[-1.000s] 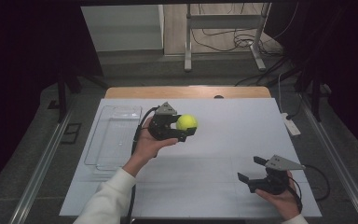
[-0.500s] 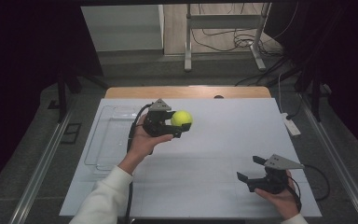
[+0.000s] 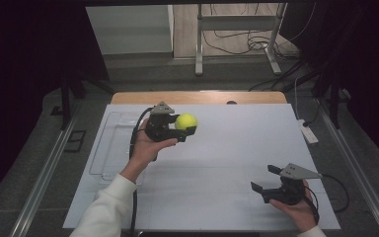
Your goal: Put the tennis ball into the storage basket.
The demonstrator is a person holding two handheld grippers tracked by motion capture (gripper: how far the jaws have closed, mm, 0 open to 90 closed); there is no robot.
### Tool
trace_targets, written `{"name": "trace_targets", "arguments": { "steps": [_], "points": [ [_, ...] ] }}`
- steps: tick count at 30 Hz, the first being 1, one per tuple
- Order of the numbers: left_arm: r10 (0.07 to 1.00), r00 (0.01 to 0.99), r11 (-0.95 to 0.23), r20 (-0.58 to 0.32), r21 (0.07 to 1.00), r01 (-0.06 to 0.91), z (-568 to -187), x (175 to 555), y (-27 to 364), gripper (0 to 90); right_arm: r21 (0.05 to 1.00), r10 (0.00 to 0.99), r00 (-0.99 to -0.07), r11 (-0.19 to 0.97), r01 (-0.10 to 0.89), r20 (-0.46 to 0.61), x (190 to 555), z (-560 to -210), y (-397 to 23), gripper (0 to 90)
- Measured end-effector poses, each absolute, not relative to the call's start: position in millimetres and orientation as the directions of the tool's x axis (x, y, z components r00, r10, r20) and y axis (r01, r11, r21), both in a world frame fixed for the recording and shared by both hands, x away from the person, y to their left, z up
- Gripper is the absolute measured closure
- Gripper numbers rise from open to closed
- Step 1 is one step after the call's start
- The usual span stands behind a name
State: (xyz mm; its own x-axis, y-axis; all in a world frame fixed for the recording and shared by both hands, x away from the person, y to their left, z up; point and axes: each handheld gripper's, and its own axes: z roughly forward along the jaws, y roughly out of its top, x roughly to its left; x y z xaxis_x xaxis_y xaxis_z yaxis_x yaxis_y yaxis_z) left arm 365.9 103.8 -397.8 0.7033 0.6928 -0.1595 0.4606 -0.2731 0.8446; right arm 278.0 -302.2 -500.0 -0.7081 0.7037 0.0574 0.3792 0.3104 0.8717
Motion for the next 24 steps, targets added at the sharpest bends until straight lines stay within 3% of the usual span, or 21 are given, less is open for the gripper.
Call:
{"name": "trace_targets", "arguments": {
  "steps": [24],
  "points": [
    [0.741, 0.651, -0.216, -0.164, 0.86, 0.463, -395.9, 367.5, 132.1, 27.3, 0.872, 0.708, -0.704, 0.308, 0.381, 0.057, 278.2, -499.8, -303.3, 7.7]
  ]
}}
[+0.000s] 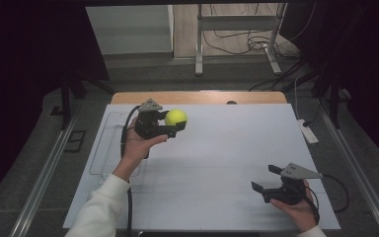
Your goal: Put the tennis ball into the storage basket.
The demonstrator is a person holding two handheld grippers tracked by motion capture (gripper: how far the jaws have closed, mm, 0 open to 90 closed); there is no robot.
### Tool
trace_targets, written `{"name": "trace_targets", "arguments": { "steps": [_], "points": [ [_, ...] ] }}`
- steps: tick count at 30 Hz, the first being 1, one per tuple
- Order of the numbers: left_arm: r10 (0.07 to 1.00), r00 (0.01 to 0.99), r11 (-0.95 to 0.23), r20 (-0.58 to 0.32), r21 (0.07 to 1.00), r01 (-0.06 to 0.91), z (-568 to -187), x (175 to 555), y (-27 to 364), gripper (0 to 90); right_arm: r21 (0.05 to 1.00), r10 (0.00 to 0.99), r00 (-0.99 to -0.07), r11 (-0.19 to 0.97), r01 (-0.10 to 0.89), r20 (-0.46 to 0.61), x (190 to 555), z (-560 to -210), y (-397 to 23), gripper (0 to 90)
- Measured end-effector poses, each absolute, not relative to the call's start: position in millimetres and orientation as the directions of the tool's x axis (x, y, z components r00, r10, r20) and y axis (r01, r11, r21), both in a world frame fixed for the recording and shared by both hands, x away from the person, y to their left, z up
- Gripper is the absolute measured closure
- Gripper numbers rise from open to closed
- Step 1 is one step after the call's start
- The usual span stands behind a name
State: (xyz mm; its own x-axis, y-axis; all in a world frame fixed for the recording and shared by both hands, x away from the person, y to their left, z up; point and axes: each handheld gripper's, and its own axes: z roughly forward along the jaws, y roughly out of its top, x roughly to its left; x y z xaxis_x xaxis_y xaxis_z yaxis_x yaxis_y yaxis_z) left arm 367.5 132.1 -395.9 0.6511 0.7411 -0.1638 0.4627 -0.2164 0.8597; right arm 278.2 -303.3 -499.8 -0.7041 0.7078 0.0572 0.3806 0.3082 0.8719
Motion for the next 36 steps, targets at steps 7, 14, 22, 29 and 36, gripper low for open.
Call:
{"name": "trace_targets", "arguments": {
  "steps": [7, 14, 22, 29, 36],
  "points": [
    [0.758, 0.631, -0.201, -0.164, 0.862, 0.465, -394.5, 368.5, 141.3, 27.3, 0.873, 0.707, -0.705, 0.308, 0.379, 0.056, 278.4, -499.5, -303.0, 7.7],
    [0.775, 0.612, -0.189, -0.161, 0.864, 0.467, -392.7, 369.5, 151.1, 27.3, 0.873, 0.708, -0.704, 0.308, 0.379, 0.056, 278.4, -499.5, -302.9, 7.7],
    [0.79, 0.593, -0.177, -0.155, 0.869, 0.463, -389.1, 368.7, 161.4, 27.3, 0.872, 0.71, -0.702, 0.308, 0.38, 0.055, 278.5, -499.3, -303.1, 7.7],
    [0.804, 0.573, -0.168, -0.156, 0.866, 0.471, -391.6, 370.5, 170.4, 27.3, 0.871, 0.709, -0.703, 0.309, 0.382, 0.056, 278.8, -499.7, -302.9, 7.8],
    [0.823, 0.548, -0.16, -0.151, 0.864, 0.478, -394.5, 373.9, 178.3, 27.3, 0.871, 0.711, -0.7, 0.307, 0.383, 0.057, 279.3, -499.9, -303.7, 7.9]
  ]
}}
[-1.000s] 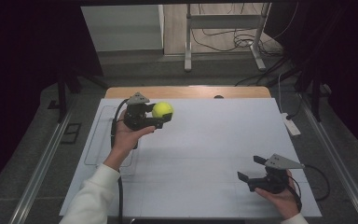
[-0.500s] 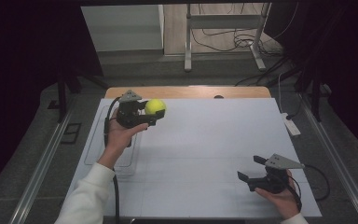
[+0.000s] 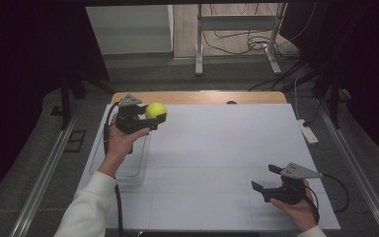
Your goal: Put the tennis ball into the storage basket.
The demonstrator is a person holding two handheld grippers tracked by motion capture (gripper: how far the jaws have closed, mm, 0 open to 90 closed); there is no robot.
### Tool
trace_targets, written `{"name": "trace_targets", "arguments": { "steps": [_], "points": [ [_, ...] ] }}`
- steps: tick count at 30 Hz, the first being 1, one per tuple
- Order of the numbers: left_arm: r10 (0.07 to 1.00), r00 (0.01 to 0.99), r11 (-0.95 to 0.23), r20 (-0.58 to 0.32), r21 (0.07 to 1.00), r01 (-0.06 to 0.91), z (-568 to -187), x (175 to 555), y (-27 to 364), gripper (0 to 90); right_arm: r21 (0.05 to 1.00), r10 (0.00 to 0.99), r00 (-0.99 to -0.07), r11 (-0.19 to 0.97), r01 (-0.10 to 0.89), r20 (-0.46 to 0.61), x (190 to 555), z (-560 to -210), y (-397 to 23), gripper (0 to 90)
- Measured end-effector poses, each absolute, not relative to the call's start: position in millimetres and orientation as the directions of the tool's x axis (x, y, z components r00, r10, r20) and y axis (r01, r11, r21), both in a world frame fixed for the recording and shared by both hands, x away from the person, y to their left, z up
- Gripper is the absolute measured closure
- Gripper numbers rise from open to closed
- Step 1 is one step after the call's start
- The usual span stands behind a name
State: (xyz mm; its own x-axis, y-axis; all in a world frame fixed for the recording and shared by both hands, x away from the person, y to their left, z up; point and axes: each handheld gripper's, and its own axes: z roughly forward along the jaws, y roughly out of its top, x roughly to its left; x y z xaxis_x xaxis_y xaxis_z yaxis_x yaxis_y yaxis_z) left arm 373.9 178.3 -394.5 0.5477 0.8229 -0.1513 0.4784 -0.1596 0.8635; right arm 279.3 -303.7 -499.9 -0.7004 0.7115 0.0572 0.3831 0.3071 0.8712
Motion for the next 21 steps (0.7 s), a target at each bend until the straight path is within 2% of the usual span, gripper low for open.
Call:
{"name": "trace_targets", "arguments": {
  "steps": [21],
  "points": [
    [0.876, 0.457, -0.126, -0.155, 0.841, 0.525, -404.4, 386.8, 208.2, 27.2, 0.869, 0.712, -0.7, 0.31, 0.385, 0.057, 279.6, -499.9, -302.2, 8.0]
  ]
}}
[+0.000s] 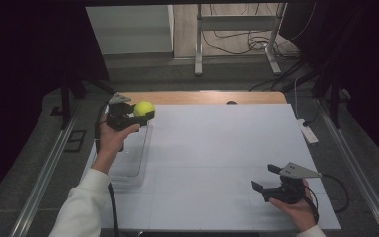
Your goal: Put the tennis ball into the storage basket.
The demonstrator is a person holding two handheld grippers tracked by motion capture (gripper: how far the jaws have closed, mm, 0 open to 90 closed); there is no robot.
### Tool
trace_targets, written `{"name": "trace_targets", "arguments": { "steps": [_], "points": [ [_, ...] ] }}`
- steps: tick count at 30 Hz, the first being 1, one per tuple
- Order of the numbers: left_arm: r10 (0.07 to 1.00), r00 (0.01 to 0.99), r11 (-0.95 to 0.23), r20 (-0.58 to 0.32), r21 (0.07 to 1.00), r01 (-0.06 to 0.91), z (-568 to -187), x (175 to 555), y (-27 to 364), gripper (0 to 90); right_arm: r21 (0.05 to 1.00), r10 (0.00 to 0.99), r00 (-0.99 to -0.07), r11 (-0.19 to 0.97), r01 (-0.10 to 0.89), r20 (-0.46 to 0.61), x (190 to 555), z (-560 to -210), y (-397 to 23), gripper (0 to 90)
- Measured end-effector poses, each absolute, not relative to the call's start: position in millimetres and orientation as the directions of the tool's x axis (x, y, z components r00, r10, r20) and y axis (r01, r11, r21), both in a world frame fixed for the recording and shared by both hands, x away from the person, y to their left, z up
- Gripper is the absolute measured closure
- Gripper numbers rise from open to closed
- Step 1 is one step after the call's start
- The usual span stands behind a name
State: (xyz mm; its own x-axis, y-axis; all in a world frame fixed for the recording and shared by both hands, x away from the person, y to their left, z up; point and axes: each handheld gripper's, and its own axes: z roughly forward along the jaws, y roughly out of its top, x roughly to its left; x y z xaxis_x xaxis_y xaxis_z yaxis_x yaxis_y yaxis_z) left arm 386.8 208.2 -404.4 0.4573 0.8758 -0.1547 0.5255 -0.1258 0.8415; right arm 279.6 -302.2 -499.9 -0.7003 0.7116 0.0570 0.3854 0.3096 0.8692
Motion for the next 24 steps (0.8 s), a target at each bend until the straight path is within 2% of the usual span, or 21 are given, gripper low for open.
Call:
{"name": "trace_targets", "arguments": {
  "steps": [24],
  "points": [
    [0.904, 0.398, -0.107, -0.153, 0.822, 0.559, -411.0, 390.6, 229.4, 27.2, 0.871, 0.711, -0.701, 0.31, 0.382, 0.054, 278.5, -499.6, -303.0, 8.1]
  ]
}}
